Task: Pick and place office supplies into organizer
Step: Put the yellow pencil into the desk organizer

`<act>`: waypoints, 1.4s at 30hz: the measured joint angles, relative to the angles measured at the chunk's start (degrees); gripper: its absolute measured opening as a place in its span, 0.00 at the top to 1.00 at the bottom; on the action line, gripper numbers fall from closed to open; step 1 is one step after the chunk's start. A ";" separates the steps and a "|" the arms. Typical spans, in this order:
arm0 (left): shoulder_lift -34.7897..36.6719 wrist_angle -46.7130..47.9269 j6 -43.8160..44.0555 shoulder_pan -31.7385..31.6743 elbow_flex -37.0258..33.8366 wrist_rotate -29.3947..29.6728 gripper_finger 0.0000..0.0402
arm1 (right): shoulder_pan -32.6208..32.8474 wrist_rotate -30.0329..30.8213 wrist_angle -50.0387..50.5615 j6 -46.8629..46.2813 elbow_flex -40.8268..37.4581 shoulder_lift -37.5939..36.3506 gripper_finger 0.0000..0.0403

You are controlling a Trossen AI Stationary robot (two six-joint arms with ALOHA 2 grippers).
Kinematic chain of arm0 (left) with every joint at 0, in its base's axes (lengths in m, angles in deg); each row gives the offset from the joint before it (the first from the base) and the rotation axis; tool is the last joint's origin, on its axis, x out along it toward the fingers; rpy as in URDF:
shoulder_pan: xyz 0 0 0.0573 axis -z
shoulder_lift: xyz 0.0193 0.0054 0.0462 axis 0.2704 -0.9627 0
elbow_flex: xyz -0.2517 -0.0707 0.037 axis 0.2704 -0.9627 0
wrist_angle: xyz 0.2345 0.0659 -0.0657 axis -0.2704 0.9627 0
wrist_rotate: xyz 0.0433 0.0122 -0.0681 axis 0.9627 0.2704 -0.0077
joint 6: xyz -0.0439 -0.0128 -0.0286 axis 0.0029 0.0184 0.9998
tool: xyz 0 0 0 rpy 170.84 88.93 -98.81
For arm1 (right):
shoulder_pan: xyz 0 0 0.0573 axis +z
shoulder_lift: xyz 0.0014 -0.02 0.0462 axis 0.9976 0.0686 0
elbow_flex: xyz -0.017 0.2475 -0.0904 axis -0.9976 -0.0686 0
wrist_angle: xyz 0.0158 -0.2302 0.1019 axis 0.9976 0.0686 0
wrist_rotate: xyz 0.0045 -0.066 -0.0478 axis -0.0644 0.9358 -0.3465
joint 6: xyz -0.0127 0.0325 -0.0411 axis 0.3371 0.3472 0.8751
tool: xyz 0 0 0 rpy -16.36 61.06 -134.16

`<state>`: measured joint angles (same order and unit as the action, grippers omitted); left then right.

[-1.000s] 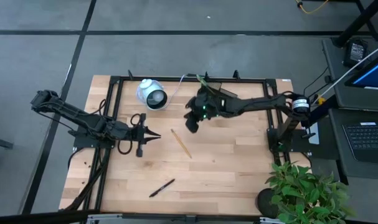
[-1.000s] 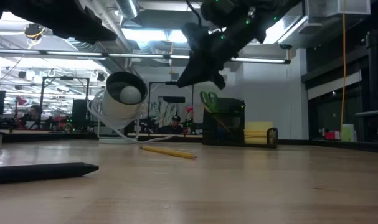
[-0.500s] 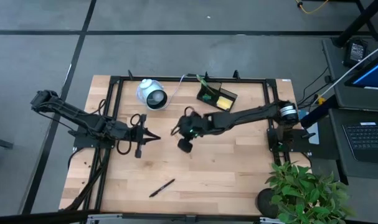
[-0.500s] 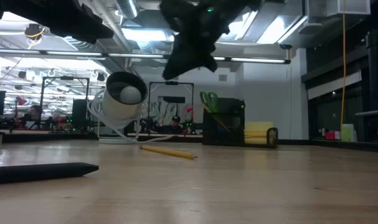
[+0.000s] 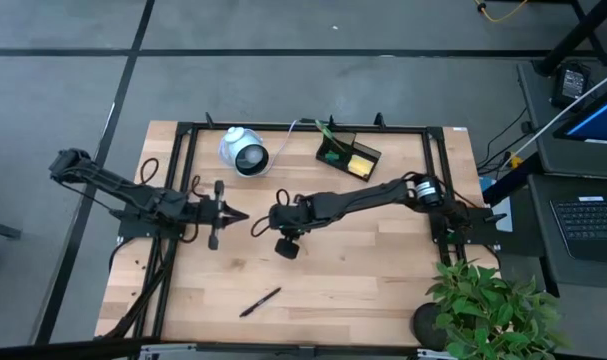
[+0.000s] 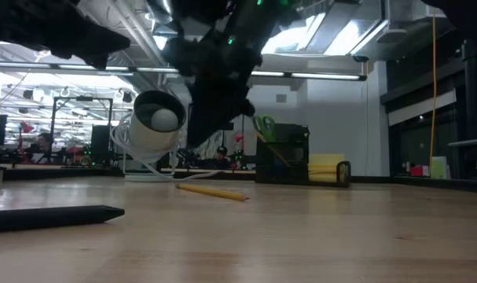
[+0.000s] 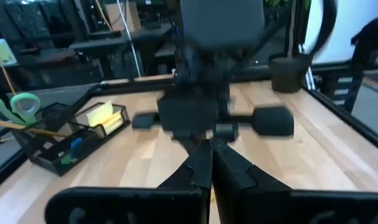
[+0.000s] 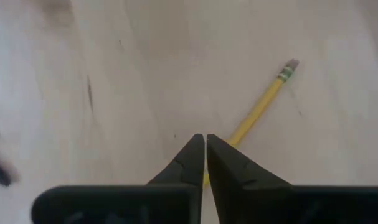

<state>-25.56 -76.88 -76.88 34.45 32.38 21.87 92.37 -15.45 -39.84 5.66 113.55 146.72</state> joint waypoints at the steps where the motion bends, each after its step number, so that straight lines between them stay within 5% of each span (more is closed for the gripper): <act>1: 1.04 0.03 0.12 0.00 -0.44 -0.01 1.00 | -0.02 -0.06 0.00 -0.23 0.31 0.78 0.93; 19: 4.78 0.26 2.11 0.00 -2.84 0.03 1.00 | -3.64 -0.28 -0.43 1.03 0.50 3.45 0.67; 42: 4.78 -0.44 3.17 0.00 -2.84 0.07 1.00 | -4.05 2.33 -1.89 1.02 0.87 8.71 0.66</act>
<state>-20.78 -77.32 -73.71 34.45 29.54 21.94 88.32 -13.12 -41.73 6.69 114.42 155.43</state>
